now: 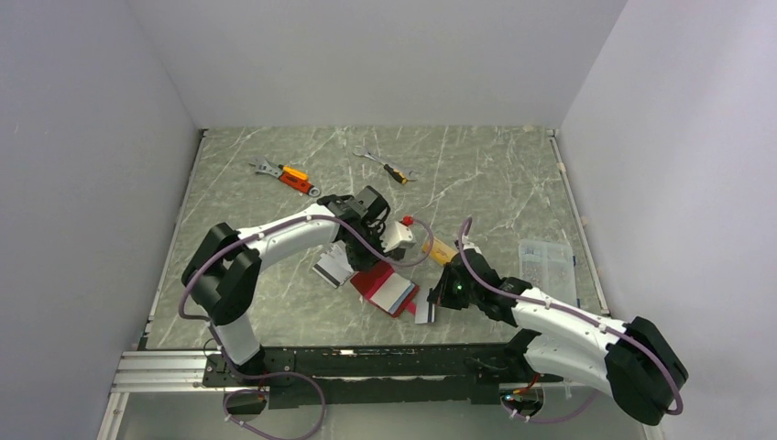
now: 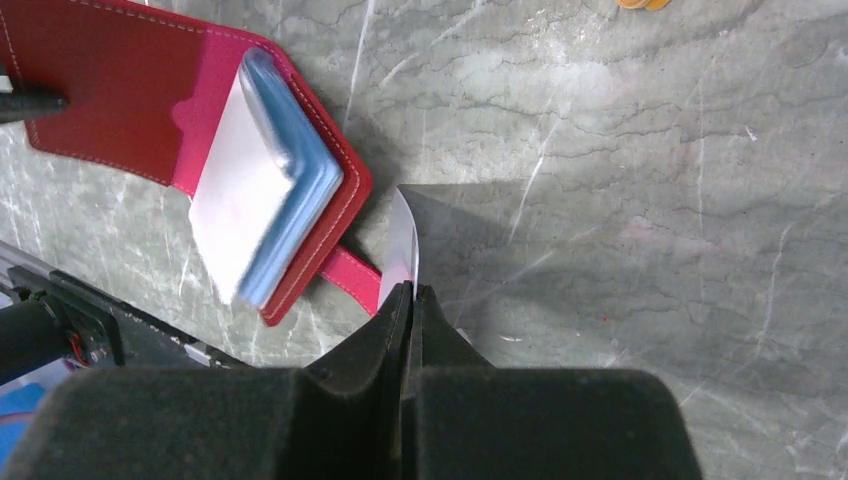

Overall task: Put the credit cards into the card holder
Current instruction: Open the card holder at the center of the board.

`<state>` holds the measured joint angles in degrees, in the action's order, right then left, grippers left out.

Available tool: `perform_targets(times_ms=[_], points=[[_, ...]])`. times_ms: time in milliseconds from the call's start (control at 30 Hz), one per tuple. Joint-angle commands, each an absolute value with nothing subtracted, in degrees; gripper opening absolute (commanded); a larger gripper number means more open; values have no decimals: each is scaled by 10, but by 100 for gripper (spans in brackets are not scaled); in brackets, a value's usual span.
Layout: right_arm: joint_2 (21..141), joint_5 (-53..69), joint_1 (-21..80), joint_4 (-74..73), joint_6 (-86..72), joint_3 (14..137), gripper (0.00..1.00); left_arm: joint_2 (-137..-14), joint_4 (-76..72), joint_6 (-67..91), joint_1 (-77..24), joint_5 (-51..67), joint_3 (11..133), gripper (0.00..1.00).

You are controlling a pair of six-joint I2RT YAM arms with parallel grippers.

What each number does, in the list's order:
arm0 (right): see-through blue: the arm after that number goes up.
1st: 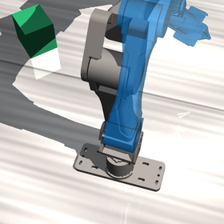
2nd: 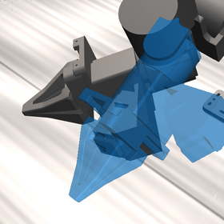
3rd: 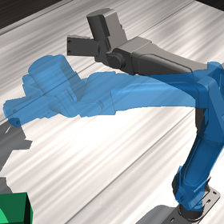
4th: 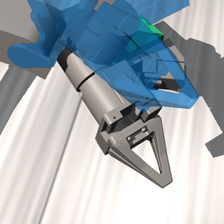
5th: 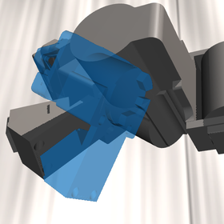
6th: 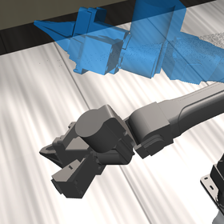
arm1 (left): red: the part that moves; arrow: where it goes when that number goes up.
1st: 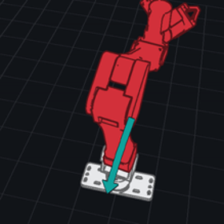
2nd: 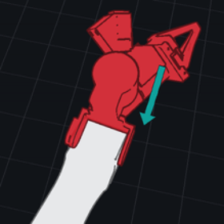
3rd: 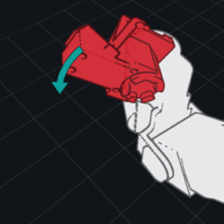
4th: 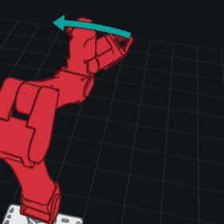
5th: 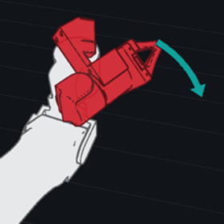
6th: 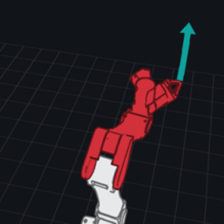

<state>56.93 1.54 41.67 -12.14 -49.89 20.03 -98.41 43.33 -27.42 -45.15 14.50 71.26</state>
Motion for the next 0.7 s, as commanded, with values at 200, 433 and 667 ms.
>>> perform_targets(times_ms=[200, 433, 667], points=[[519, 30, 418, -122, -463, 174, 0, -999, 457, -224, -418, 276, 720, 0], [449, 54, 419, -98, -450, 178, 0, -991, 457, -219, -417, 286, 709, 0], [440, 79, 420, -95, -458, 169, 0, -986, 454, -213, -417, 269, 711, 0]])
